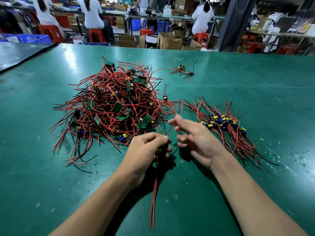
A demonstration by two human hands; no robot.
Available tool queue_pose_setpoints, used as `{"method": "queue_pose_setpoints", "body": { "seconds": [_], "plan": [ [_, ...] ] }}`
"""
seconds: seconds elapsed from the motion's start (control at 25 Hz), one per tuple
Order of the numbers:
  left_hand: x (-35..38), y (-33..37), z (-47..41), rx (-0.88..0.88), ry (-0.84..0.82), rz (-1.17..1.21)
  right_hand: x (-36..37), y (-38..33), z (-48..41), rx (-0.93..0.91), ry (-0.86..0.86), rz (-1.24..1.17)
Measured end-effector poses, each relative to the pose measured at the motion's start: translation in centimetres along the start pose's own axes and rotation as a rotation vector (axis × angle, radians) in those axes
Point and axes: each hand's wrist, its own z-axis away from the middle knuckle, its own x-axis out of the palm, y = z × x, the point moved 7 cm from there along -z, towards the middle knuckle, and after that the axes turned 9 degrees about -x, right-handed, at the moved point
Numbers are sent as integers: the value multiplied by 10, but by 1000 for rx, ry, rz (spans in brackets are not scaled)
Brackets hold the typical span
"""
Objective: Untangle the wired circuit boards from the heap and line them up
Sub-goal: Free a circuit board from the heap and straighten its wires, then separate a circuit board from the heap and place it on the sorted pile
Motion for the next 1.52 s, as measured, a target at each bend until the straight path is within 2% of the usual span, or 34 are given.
{"method": "queue_pose_setpoints", "body": {
  "seconds": [0.08,0.16,0.4,0.52,0.72,0.92,1.0,1.2,1.32,1.4,1.52],
  "plan": [
    [0,1,0,11,12,6,15,12,5,70,-137,57],
    [-1,1,0,18,18,7,16,18,5,93,-134,63],
    [2,-1,-1,-1,-26,-45,-17,2,-5,-74,209,90],
    [4,-1,-1,-1,-54,-76,-28,-7,-6,-151,321,86],
    [7,0,1,11,-93,-91,-40,-9,-7,-149,448,-103],
    [6,-2,1,2,-111,-108,-31,0,-8,63,394,-486],
    [5,-4,0,-5,-110,-120,-28,0,-7,86,365,-543],
    [4,-3,-4,-41,-105,33,-35,-4,-5,2,366,-173],
    [3,-5,-9,-106,-118,120,-40,0,-9,-19,355,-48],
    [3,-4,-9,-113,-139,125,-36,2,-8,-41,270,92],
    [2,3,-6,32,-169,72,-19,5,-3,-82,75,359]
  ]
}}
